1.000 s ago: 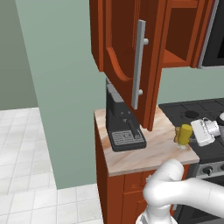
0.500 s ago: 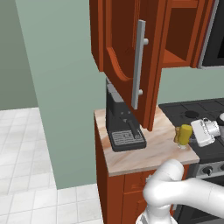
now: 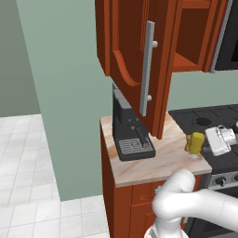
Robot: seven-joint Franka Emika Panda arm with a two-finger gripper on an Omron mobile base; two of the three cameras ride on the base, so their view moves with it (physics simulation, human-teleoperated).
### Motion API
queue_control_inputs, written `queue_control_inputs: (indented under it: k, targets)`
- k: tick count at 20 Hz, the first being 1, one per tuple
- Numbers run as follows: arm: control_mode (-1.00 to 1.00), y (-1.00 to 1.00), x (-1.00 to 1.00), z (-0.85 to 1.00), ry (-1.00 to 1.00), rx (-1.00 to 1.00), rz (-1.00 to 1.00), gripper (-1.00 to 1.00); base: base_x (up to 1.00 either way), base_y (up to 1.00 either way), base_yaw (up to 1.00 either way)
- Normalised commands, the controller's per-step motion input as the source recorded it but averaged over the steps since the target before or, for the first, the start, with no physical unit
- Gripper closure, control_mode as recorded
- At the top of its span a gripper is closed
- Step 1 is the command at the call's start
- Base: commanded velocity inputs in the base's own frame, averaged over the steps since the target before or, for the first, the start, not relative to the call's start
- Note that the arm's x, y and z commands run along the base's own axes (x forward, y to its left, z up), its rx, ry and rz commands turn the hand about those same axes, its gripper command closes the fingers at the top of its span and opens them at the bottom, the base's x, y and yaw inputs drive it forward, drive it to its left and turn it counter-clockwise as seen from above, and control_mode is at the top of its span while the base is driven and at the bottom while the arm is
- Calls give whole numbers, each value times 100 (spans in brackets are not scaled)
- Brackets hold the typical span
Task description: Take 2 condiments from the cabinet and move them on the counter near the stove.Make sure the condiments are lined up with each other, next to each other.
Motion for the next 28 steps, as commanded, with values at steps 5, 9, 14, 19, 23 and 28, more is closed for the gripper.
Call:
queue_control_inputs:
  k: [5,9,14,19,23,28]
  targets:
    - [-100,-26,0,0,0,0,0,-100,0,0,0]
    - [-100,-25,0,8,0,0,-1,-100,0,0,0]
    - [-100,-21,-3,21,0,0,-4,-100,0,0,0]
    - [-100,-4,-20,38,0,0,-8,-100,0,0,0]
    - [-100,0,-38,46,0,0,-13,-100,0,0,0]
    - [-100,4,-45,42,-1,0,-18,-100,0,0,0]
